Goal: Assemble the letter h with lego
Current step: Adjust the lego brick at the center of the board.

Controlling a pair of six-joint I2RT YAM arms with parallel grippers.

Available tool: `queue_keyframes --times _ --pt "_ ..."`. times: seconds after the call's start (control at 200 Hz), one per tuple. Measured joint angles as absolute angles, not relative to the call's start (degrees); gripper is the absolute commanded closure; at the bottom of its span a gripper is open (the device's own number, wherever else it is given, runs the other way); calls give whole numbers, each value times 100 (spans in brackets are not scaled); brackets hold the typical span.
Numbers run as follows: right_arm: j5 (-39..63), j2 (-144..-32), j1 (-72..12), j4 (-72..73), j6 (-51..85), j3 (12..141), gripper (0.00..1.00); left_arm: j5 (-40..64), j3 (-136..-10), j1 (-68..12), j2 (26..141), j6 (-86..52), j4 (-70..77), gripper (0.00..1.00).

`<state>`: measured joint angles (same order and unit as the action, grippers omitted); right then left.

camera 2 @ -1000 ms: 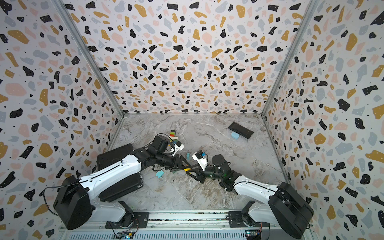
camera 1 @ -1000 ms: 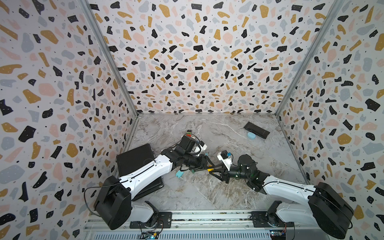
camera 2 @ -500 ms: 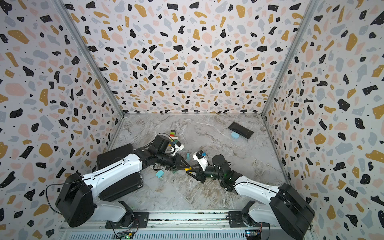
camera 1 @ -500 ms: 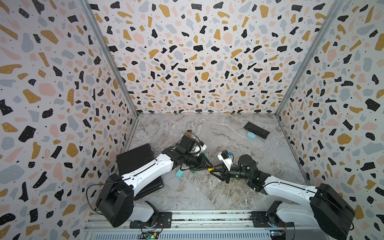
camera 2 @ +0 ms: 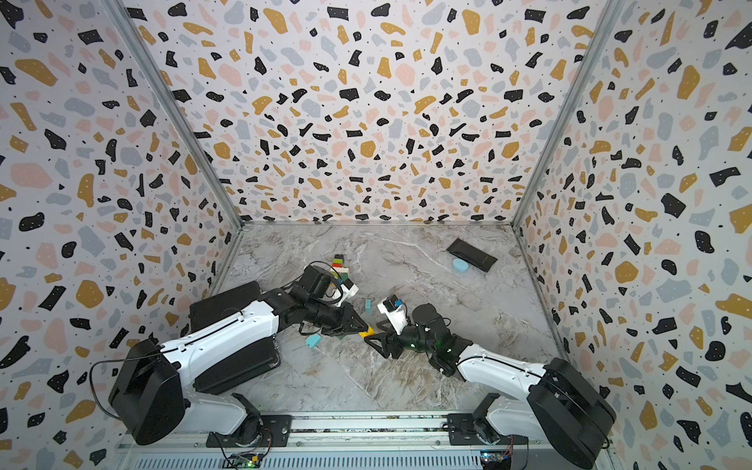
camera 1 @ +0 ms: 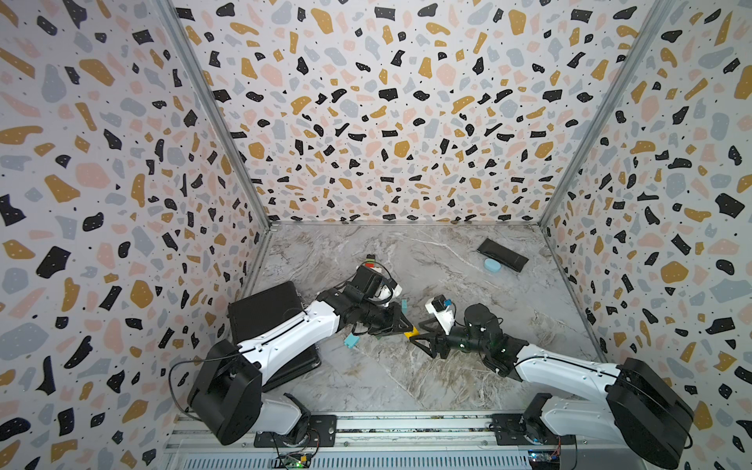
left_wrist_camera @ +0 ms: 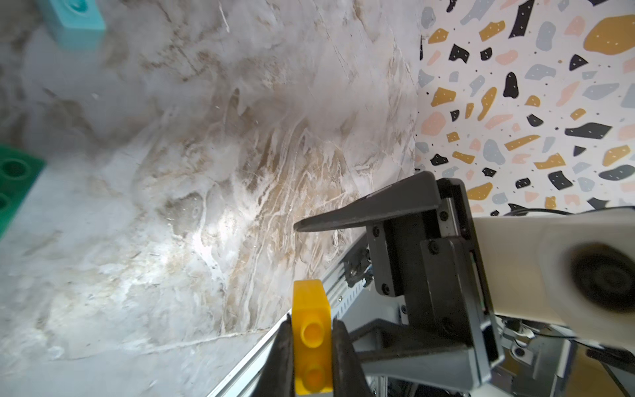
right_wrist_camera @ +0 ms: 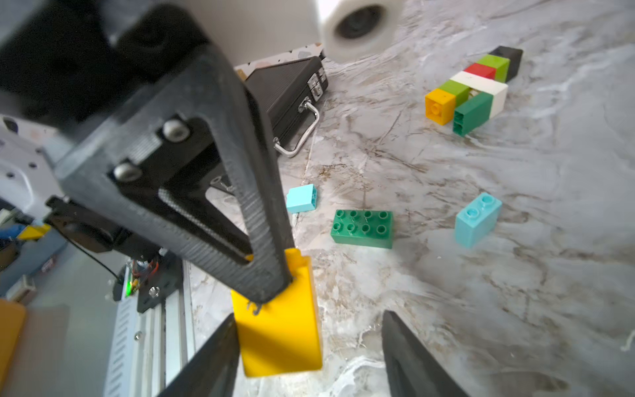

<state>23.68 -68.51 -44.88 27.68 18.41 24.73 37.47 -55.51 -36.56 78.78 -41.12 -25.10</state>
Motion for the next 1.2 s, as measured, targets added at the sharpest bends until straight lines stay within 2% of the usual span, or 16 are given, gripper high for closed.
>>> queue_keyframes --times 0.16,0.305,0.395,0.511,0.816,1.196 --pt "1396 -6300 -4486 2698 1999 2171 14 2716 -5481 -3677 7422 -4182 -2565 100" --pt "-862 -6036 -4368 1811 2528 2250 10 1588 -5408 -3857 7216 -4289 -2539 100" --pt "-2001 -6104 -3933 913 3083 2429 10 947 -5419 -4209 7463 -4331 -2425 100" --pt "-2644 -6136 -3371 248 3706 2453 11 414 -5763 -4578 8320 -4394 -2386 100" --pt "-3164 -6143 -3188 -97 4272 2423 12 -325 -7487 -4799 10503 -4344 -2294 100" --pt "-3162 -6530 -3159 62 4383 2403 14 -768 -8764 -5048 11815 -4309 -2650 100"
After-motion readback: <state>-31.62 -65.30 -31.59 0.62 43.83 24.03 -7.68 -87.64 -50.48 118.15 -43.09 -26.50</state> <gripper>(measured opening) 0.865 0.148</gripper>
